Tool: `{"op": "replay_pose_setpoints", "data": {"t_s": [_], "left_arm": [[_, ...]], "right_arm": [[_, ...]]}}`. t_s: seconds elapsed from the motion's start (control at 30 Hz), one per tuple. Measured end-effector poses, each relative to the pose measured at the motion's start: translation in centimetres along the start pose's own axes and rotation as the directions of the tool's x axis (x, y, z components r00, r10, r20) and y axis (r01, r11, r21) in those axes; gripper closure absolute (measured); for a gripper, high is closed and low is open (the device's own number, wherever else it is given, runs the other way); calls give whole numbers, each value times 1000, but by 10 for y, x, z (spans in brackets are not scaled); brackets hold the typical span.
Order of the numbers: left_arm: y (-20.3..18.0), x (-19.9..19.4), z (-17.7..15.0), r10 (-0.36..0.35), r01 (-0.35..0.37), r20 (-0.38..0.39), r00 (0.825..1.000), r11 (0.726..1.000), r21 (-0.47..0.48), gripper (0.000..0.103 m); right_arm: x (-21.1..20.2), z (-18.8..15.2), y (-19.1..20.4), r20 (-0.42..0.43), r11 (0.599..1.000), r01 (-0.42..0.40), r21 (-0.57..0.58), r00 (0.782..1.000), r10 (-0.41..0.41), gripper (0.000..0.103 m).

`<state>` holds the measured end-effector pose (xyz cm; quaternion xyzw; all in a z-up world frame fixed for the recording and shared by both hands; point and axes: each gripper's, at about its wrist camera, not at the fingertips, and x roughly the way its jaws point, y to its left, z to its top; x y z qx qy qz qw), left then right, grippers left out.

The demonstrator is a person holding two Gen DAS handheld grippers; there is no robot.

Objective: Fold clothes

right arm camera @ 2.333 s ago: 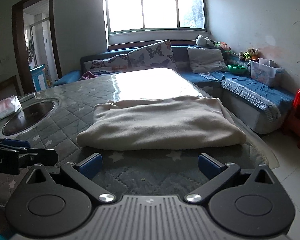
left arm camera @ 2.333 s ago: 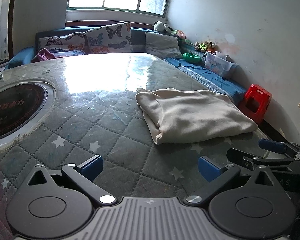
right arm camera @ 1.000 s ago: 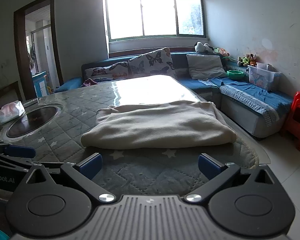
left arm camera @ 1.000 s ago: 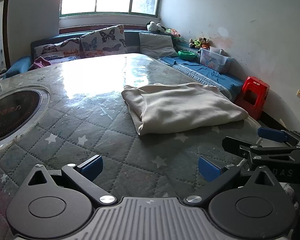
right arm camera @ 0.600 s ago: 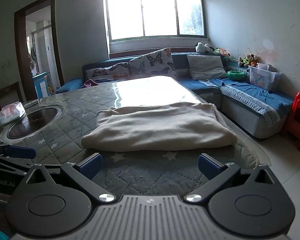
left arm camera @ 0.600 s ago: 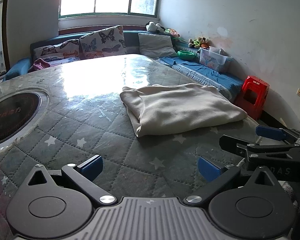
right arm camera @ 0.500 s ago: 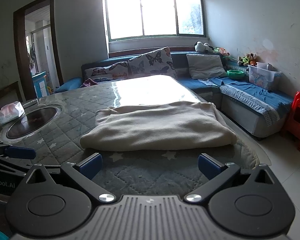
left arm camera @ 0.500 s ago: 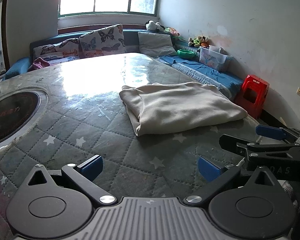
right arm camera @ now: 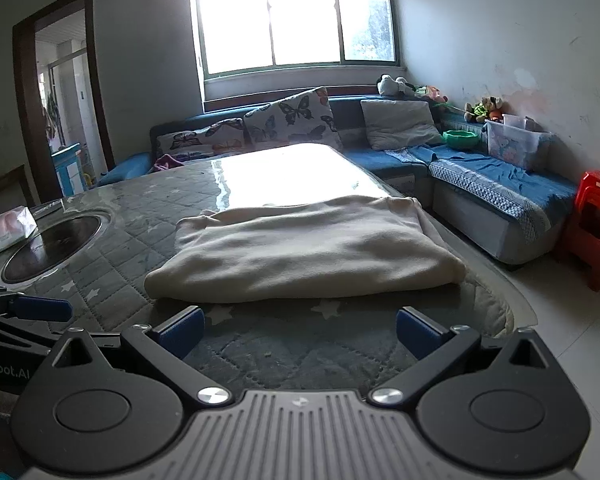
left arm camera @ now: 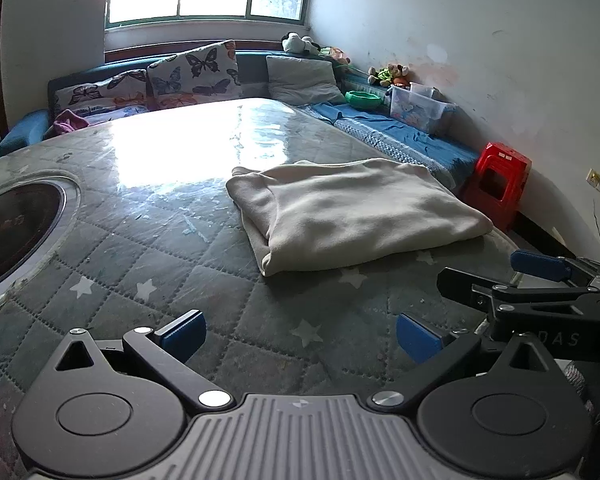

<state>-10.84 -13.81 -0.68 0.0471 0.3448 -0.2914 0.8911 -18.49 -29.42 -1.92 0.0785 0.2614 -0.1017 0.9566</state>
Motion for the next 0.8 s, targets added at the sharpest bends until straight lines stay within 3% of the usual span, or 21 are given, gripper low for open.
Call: {"op": "replay_pose_setpoints", "data": {"t_s": [0.8], "left_arm": [[13,20,27,-56,56,-39,998,998,7,0]], "right_arm": [[16,20,3,-30,998,56,15,998,-55,0]]}}
